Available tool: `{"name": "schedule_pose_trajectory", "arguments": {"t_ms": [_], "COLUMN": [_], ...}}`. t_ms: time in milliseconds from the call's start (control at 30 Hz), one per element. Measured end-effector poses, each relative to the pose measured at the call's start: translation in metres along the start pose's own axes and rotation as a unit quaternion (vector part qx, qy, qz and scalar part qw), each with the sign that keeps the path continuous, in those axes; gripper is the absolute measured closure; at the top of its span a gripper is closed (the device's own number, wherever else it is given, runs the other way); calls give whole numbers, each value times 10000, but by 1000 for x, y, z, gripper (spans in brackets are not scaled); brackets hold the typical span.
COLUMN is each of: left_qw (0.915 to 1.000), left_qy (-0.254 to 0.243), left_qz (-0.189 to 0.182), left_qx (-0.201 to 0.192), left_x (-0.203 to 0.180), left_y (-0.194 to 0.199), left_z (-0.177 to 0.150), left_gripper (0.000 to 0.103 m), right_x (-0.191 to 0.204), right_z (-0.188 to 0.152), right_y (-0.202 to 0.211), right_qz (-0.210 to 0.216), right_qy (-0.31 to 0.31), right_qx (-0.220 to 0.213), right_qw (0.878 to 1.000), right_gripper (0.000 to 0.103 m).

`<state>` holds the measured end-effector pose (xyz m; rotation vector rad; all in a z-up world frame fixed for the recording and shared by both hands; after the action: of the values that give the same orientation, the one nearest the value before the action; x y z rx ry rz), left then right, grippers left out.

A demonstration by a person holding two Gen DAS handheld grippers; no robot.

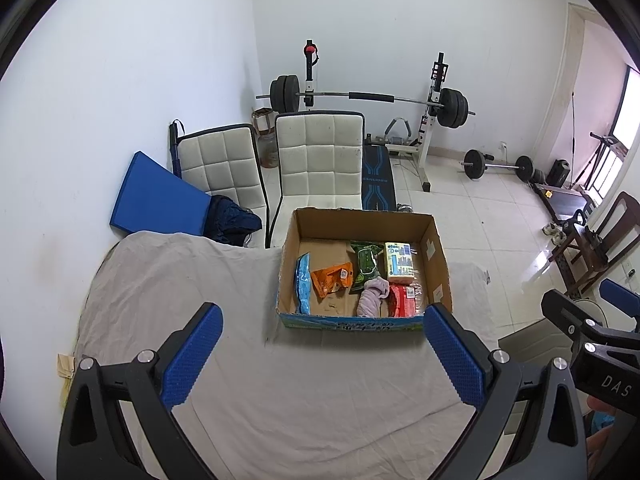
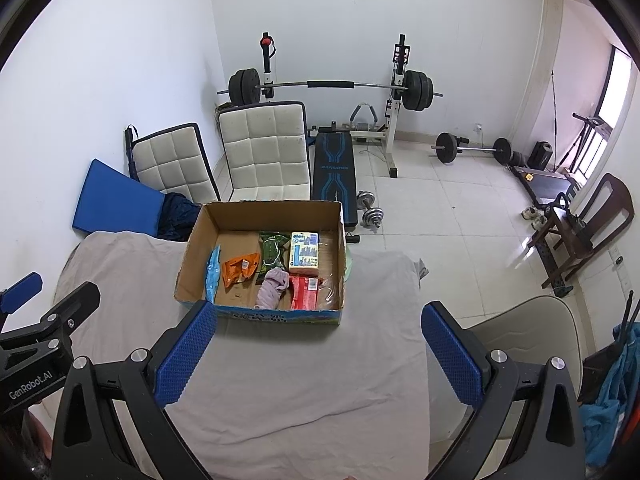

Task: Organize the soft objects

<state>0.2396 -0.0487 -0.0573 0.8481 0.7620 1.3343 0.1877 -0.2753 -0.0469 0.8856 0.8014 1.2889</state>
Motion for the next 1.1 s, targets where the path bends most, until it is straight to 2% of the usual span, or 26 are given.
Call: {"name": "schedule_pose_trajectory", "arguments": {"t_ms": [1100], "left_qw": [10000], "left_qy": [16], "left_qz": [9], "left_qx": [-8], "left_x": [-3], "left_y": [2], "left_z": [-3], "left_gripper": [0], "right_x": [0], "right_z": [1], "right_y": [9], "right_qz": [-26], "right_qy": [40], "right_qx": [-84], "right_qw": [10000], "right_gripper": [0]}}
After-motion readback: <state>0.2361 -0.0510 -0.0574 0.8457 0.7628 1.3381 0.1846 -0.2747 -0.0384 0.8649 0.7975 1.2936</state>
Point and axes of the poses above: each gripper's, at about its wrist camera, not at the fingertips, and y roughly against the way its jaws point, x to its left, z to its top, the point moved 5 cm from there along -y, roughly the way its jaws point, and after that the axes turned 10 degrees about x, right-handed, at the moved point
